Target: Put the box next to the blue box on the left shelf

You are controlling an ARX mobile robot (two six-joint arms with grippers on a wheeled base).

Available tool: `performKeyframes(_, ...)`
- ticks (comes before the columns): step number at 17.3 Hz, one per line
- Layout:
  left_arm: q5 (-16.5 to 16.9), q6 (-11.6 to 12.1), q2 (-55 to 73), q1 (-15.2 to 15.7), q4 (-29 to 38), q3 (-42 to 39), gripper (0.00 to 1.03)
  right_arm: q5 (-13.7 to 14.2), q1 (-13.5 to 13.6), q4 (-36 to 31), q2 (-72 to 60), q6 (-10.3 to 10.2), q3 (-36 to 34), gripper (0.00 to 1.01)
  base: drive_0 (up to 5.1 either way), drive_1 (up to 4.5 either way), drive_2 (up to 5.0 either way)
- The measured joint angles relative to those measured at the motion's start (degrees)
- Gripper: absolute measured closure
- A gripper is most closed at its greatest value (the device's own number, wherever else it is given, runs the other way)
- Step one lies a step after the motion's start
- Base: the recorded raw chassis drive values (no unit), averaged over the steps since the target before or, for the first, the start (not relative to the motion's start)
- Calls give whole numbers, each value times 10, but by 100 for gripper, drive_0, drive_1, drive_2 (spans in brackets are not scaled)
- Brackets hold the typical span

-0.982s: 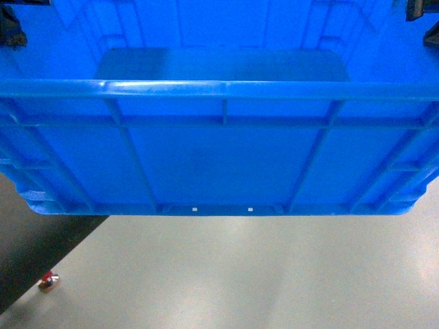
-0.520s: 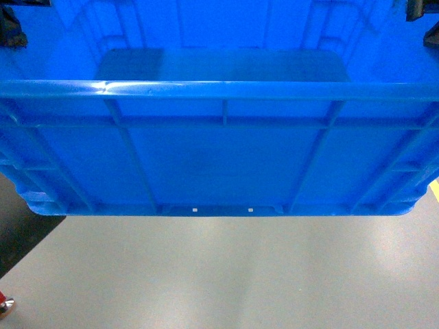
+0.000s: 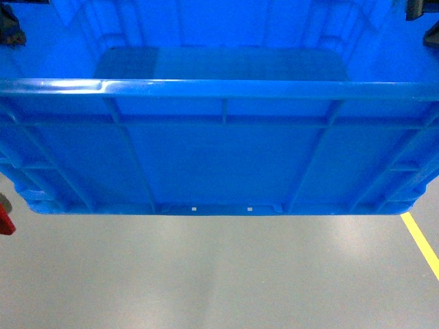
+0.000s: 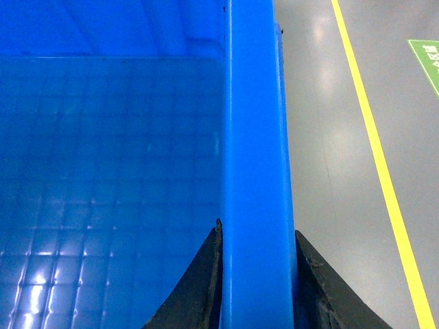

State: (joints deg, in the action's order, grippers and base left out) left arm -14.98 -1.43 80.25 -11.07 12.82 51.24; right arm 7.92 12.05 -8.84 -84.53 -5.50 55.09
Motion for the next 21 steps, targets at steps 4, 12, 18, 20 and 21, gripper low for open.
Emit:
performKeyframes(4,0,0,0,0,0,0,82,0,0,0,0,0,0,80,-152,-152,-152)
performKeyframes(12,0,0,-2,-4,-1,0,83,3,0,2,5,2,-1,80,13,427,-401)
performKeyframes(18,0,0,-2,-4,0,0,83,3,0,0,5,2,-1,80,1,420,-418)
performKeyframes(20,-1,0,-2,-4,-1,0,83,3,0,2,5,1,-1,80,2,422,-418)
performKeyframes(21,-1,0,-2,-3,1,0,83,3,0,-2,5,2,-1,80,2,422,-418)
